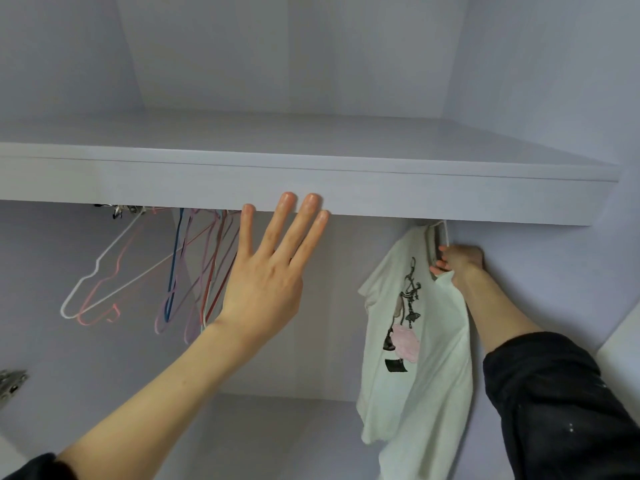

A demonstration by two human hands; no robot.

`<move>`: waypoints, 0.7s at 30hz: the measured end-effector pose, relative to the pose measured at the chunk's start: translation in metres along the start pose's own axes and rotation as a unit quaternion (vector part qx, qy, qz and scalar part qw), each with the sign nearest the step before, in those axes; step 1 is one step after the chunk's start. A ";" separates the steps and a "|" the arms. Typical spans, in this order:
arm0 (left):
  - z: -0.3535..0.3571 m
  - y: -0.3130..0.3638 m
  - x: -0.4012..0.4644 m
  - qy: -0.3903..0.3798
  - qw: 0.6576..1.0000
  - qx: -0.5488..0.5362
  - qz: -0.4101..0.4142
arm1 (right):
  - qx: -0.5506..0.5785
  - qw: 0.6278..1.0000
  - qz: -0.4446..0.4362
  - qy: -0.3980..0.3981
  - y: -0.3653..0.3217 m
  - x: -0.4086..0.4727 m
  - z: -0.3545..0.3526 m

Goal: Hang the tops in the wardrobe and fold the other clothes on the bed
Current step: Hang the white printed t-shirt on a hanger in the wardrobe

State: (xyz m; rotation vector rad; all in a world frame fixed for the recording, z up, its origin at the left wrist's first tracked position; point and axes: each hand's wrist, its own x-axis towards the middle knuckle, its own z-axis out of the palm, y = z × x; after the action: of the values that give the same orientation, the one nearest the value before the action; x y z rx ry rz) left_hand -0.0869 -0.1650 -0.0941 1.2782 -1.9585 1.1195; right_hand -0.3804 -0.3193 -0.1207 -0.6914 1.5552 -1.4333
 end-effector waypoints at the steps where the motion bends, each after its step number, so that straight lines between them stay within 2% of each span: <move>1: 0.000 0.000 0.000 -0.002 1.000 -0.002 -0.002 | -0.018 1.000 0.000 0.014 -0.002 0.002 -0.004; 4: -0.002 0.001 0.000 -0.015 1.000 -0.011 -0.006 | -0.179 0.981 -0.050 0.059 0.000 0.002 -0.009; 6: -0.004 0.002 0.001 -0.025 1.000 -0.014 -0.008 | -0.310 0.934 -0.137 0.116 0.008 -0.005 -0.011; 7: -0.005 0.002 0.002 -0.029 0.999 -0.015 -0.008 | -0.353 0.911 -0.179 0.115 0.011 -0.012 -0.012; 9: -0.009 0.003 0.003 -0.039 0.999 -0.024 -0.014 | -0.475 0.845 -0.239 0.062 0.021 -0.023 -0.015; 11: -0.014 0.008 0.002 -0.051 0.997 -0.049 -0.029 | -0.577 0.782 -0.236 0.006 0.031 -0.034 -0.021; 13: -0.019 0.014 -0.002 -0.060 0.993 -0.090 -0.042 | -0.623 0.752 -0.216 -0.013 0.038 -0.047 -0.027; 16: -0.027 0.024 -0.015 -0.091 0.982 -0.158 -0.050 | -0.616 0.751 -0.237 -0.021 0.043 -0.078 -0.035; 21: -0.041 0.039 -0.061 -0.170 0.940 -0.290 -0.057 | -0.541 0.814 -0.211 -0.019 0.054 -0.161 -0.061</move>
State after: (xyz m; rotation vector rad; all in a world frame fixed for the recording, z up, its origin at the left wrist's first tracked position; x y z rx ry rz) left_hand -0.0978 -0.0940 -0.1347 1.2778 -2.1932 0.2241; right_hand -0.3520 -0.1422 -0.1390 -1.8019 2.2347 -0.6466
